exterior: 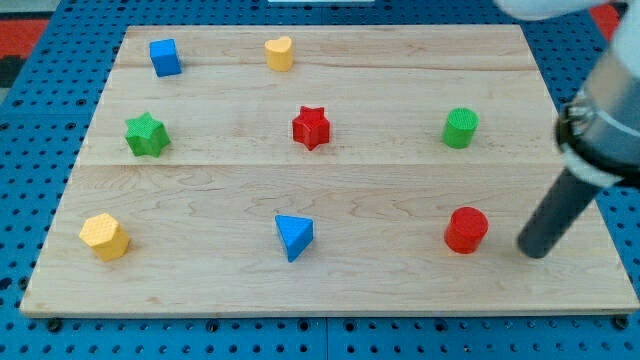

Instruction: Push the red circle into the red star

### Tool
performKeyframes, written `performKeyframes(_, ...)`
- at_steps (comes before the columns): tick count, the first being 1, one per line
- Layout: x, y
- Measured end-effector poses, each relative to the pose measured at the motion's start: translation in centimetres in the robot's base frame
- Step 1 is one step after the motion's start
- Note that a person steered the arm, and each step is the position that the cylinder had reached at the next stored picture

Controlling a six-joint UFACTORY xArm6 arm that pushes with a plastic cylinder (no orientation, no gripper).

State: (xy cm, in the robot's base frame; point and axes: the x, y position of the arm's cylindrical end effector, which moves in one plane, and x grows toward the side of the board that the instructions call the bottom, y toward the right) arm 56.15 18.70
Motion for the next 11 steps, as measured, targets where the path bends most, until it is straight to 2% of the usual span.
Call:
performKeyframes(1,-1.3,-8.2)
performKeyframes(2,-4.7,-12.7)
performKeyframes(3,-7.3,-11.5)
performKeyframes(4,-7.4,-4.9)
performKeyframes(5,-8.7,-5.5)
performKeyframes(6,-9.1,-10.7)
performKeyframes(8,-10.2,-16.4)
performKeyframes(9,-11.6,-16.8)
performKeyframes(11,-11.6,-16.6)
